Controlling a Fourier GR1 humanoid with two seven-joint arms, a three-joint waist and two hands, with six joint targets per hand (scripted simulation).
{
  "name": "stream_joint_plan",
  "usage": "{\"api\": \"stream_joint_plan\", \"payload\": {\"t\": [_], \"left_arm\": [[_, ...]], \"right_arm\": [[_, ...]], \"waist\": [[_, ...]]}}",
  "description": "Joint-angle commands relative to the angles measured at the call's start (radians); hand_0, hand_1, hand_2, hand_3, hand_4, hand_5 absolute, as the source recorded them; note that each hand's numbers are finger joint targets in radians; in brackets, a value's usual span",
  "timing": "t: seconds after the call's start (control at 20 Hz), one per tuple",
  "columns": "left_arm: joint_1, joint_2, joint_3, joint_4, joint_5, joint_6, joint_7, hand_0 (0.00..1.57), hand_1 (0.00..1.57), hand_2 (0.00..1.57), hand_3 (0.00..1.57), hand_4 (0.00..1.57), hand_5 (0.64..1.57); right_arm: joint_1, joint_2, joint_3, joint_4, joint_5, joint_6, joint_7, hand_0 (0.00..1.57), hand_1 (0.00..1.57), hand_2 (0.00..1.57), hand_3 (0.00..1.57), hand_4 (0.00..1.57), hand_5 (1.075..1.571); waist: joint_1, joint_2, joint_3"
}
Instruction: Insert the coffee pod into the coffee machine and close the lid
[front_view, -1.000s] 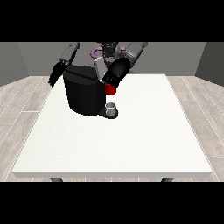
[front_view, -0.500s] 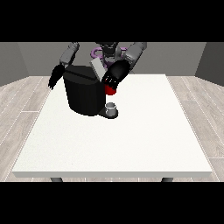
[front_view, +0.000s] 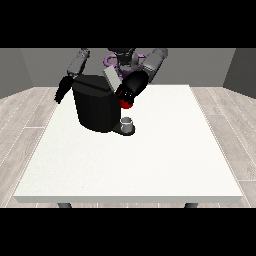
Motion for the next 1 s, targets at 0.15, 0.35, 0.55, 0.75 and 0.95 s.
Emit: {"api": "stream_joint_plan", "payload": {"t": [0.15, 0.35, 0.55, 0.75, 0.95], "left_arm": [[0.003, 0.0, -0.017, -0.001, -0.04, 0.07, -0.038, 0.81, 0.81, 0.91, 0.66, 0.0, 1.571], [0.013, 0.031, -0.01, 0.028, -0.062, 0.095, -0.028, 0.0, 0.0, 0.67, 0.54, 0.0, 1.571], [-0.01, 0.056, -0.01, 0.02, -0.062, 0.048, -0.044, 0.0, 0.0, 0.57, 0.47, 0.0, 1.571], [0.014, 0.029, -0.019, 0.025, -0.072, 0.067, -0.045, 0.0, 0.0, 0.48, 0.38, 0.0, 1.571], [0.097, 0.031, -0.003, 0.055, -0.056, 0.05, -0.061, 0.0, 0.0, 0.3, 0.2, 0.0, 1.571]], "right_arm": [[-0.01, 0.013, 0.012, 0.011, 0.031, -0.036, 0.004, 0.0, 0.0, 0.0, 0.0, 0.21, 1.571], [-0.055, -0.018, 0.013, -0.026, 0.032, -0.01, 0.057, 0.0, 0.0, 0.0, 0.0, 0.15, 1.571], [-0.032, -0.006, -0.01, 0.014, 0.001, -0.003, 0.024, 0.0, 0.0, 0.0, 0.0, 0.17, 1.571], [-0.021, -0.002, 0.005, 0.013, 0.02, -0.012, 0.039, 0.0, 0.0, 0.0, 0.0, 0.14, 1.571], [0.111, 0.026, 0.041, -0.022, 0.0, 0.029, 0.024, 0.0, 0.0, 0.0, 0.0, 0.0, 1.571]], "waist": [[0.006, 0.027, -0.0009], [-0.012, 0.024, -0.0011], [0.008, 0.008, -0.0005], [0.02, -0.021, -0.0008], [0.009, -0.12, -0.001]]}}
